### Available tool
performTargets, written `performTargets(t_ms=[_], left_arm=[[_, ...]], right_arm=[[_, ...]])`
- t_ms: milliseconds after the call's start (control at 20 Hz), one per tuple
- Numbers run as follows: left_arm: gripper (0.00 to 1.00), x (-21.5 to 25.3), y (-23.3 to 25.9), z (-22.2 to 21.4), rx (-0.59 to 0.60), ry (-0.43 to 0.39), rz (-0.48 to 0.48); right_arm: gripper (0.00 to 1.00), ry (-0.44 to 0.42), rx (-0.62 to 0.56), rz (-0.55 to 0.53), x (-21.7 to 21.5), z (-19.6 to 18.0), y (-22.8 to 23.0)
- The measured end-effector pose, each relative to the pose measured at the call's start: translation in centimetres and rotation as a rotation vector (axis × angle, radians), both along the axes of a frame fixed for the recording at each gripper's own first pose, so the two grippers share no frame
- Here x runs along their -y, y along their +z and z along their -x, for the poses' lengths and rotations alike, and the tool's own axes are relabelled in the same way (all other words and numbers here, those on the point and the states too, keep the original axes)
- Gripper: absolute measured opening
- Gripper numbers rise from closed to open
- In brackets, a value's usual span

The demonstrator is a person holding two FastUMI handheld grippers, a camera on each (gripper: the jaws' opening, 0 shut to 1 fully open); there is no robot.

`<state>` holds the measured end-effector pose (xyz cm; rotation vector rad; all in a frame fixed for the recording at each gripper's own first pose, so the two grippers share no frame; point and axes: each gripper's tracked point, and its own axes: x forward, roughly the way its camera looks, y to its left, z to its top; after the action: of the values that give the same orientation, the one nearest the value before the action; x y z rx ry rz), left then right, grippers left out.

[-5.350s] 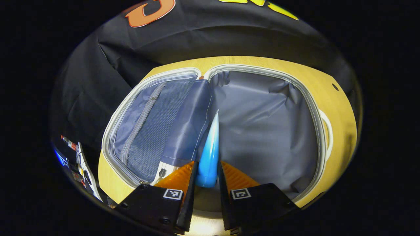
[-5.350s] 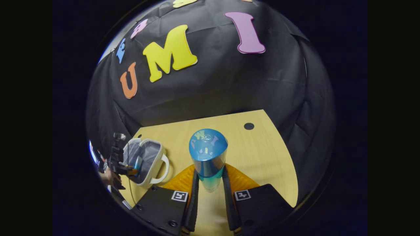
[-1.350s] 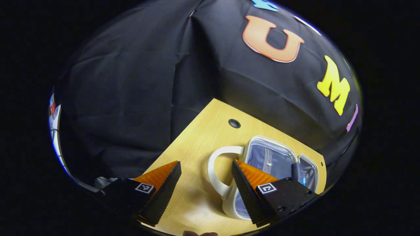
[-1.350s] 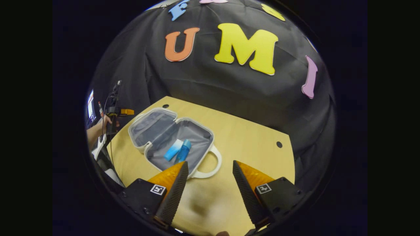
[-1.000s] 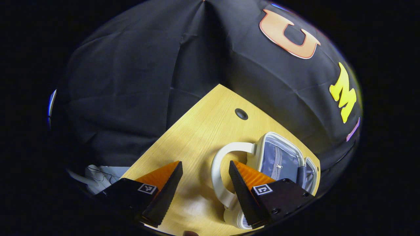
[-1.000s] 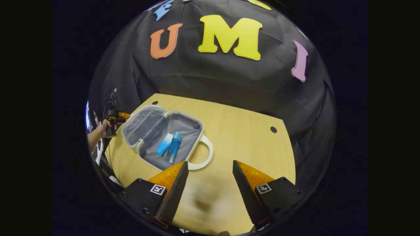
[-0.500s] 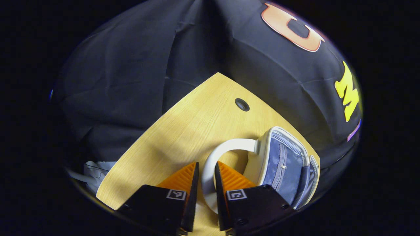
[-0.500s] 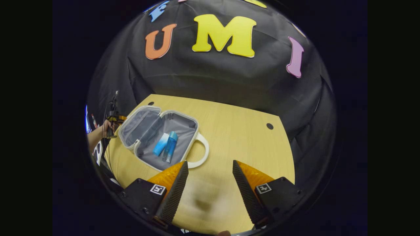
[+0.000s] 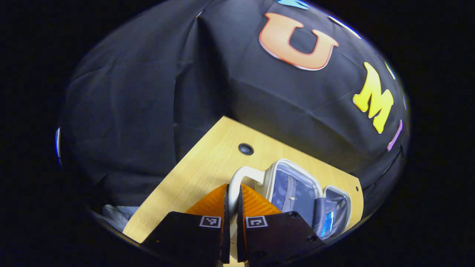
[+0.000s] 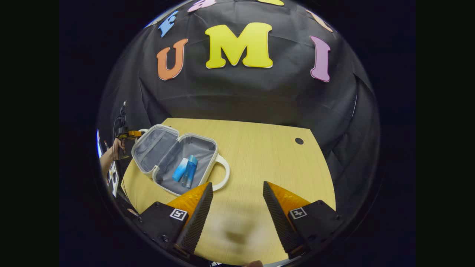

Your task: First open the suitcase, pack the skin care products into it, and then close the suitcase.

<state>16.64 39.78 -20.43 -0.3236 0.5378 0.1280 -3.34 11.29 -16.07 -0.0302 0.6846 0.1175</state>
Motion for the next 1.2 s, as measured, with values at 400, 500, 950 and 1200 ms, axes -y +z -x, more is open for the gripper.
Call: performTargets(t_ms=[400, 500, 950, 1200], left_arm=[[0.09, 9.8, 12.8, 1.1, 0.182, -0.134, -0.2], [0.1, 13.0, 15.1, 1.4, 0.228, -0.161, -0.206], [0.1, 28.1, 19.0, 0.8, 0.261, -0.318, -0.214], [0.1, 34.7, 17.4, 1.1, 0.255, -0.41, -0.297]], right_arm=[[0.81, -0.044, 0.034, -0.079, 3.6, 1.8, 0.3], [0.81, -0.057, 0.028, -0.097, 4.7, 2.3, 0.1], [0.81, -0.145, 0.045, -0.116, 10.8, 3.7, 0.3], [0.81, -0.202, 0.054, -0.129, 13.7, 4.3, 0.3]])
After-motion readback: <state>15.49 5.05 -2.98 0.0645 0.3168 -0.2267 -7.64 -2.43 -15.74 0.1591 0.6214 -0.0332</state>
